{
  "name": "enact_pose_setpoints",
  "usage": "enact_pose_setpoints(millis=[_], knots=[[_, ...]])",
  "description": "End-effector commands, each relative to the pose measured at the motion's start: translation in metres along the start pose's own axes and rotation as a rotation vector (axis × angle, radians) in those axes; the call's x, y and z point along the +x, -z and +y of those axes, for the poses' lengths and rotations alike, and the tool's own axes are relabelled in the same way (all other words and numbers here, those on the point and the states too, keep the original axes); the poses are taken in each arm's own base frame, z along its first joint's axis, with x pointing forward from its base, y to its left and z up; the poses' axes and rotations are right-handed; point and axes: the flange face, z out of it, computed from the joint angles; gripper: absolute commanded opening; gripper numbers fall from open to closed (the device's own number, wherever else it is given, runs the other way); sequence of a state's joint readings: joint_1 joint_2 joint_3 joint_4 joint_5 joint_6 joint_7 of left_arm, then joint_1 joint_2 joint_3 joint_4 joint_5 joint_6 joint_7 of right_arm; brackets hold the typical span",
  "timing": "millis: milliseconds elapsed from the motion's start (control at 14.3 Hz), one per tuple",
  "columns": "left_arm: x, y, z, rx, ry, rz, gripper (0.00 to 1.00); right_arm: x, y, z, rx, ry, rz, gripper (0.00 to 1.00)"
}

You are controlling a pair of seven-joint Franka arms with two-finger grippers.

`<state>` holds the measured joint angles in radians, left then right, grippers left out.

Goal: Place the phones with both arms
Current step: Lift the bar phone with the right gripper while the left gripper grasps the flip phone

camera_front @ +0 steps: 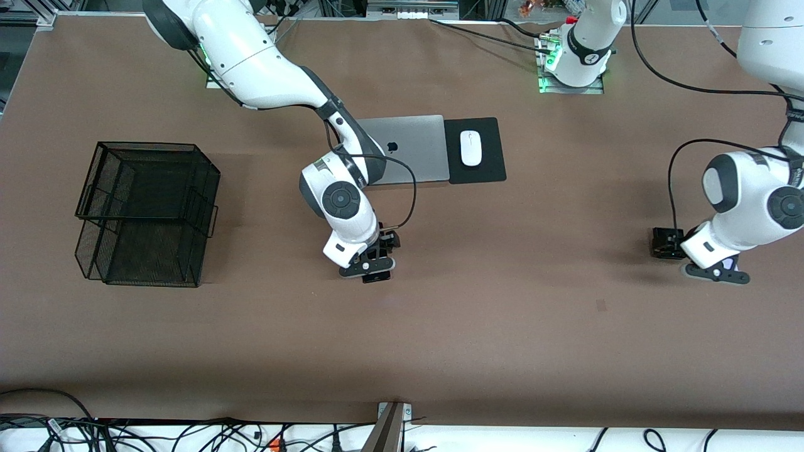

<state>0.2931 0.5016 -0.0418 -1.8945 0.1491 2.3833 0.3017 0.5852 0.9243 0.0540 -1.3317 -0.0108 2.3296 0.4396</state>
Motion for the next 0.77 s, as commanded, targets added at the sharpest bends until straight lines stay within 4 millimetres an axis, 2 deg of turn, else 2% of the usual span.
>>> enact_pose_setpoints(millis=[0,70,488,558,627,697], knots=[[-0.021,-0.002,-0.013,-0.013,0.006,0.018,1.00,-0.003,-0.007,-0.012,-0.005,0.021,-0.003,1.00],[-0.025,-0.006,-0.016,-0.013,0.009,0.023,1.00,-0.004,-0.007,-0.013,-0.005,0.023,-0.004,1.00],[-0.030,-0.025,-0.010,-0.039,0.079,0.023,1.00,-0.007,-0.015,-0.006,-0.040,0.049,-0.008,0.98],[-0.030,-0.030,-0.010,-0.043,0.079,0.020,1.00,-0.007,-0.015,-0.005,-0.055,0.064,-0.003,0.94],[-0.030,-0.030,-0.012,-0.040,0.084,0.030,1.00,-0.007,-0.016,-0.003,-0.060,0.067,-0.002,0.83],[-0.031,-0.033,-0.017,-0.040,0.094,0.035,1.00,-0.005,-0.017,0.001,-0.062,0.068,-0.003,0.61]])
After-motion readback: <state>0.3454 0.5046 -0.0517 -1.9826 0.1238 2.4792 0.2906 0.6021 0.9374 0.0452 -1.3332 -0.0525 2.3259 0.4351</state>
